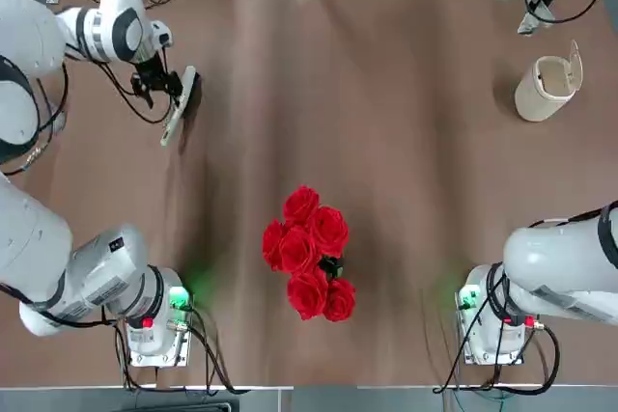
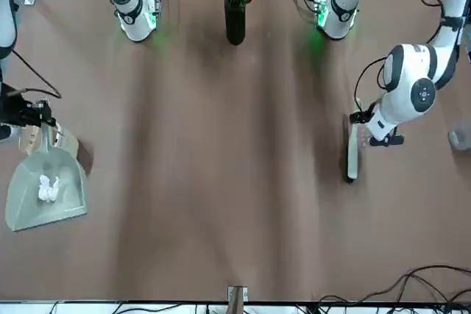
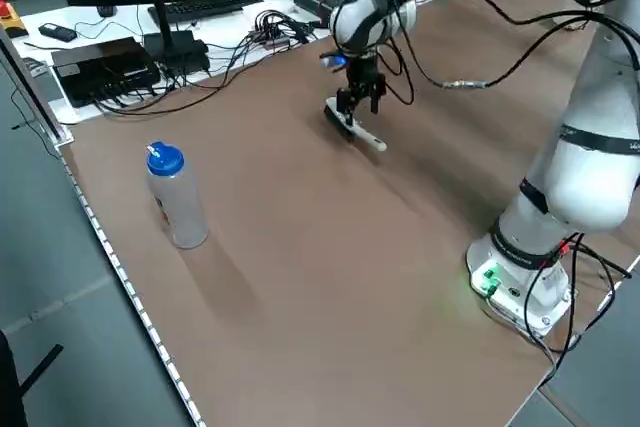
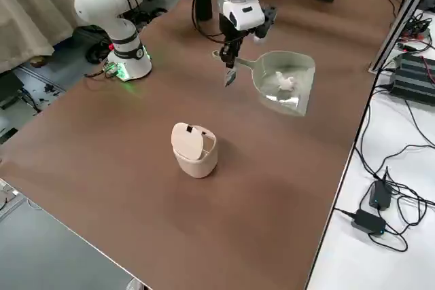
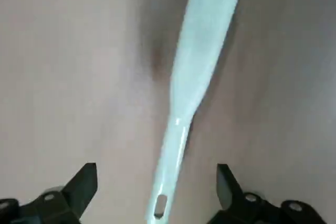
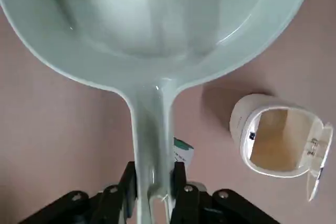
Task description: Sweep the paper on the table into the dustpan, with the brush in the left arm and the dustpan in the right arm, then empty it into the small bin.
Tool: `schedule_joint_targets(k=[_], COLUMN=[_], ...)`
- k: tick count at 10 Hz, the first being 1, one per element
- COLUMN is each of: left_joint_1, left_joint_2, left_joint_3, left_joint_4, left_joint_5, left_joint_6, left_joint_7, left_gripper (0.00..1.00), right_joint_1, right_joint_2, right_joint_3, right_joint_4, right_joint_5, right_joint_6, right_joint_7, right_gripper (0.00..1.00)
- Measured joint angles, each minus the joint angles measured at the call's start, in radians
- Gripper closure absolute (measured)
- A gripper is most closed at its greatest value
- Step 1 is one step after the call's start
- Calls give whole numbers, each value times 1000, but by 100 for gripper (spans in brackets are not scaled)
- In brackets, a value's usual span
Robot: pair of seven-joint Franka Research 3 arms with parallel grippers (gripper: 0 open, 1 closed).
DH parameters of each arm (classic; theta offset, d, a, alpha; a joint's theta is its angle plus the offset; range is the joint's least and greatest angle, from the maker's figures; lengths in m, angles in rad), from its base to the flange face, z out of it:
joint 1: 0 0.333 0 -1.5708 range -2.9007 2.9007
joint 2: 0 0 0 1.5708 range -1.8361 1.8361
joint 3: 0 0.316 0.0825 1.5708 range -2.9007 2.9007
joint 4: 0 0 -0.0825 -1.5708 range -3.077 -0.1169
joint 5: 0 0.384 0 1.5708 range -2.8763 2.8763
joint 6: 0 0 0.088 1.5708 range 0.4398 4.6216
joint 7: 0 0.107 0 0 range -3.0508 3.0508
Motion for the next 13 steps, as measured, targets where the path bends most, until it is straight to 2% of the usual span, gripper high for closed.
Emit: schedule_joint_targets(k=[4, 7, 8, 11, 12, 13], left_joint_1=[-2, -26, -65, -297, -374, -439], left_joint_2=[-27, -32, -36, -70, -81, -89], left_joint_3=[-25, -49, -18, 203, 269, 323], left_joint_4=[316, 480, 522, 584, 616, 649], left_joint_5=[0, -46, -74, -91, -91, -91], left_joint_6=[-304, -452, -485, -534, -565, -592], left_joint_7=[-24, -25, -26, -25, -8, 13], left_gripper=[0, 0, 0, 0, 0, 0], right_joint_1=[-8, -9, -11, -19, -17, -5], right_joint_2=[0, -7, -31, -182, -217, -233], right_joint_3=[0, 0, 0, -9, -37, -87], right_joint_4=[-2, -53, -101, -322, -374, -410], right_joint_5=[59, 125, 144, 217, 238, 263], right_joint_6=[-47, -54, -19, 95, 99, 100], right_joint_7=[288, 459, 491, 534, 548, 549], right_gripper=[68, 68, 68, 68, 68, 68])
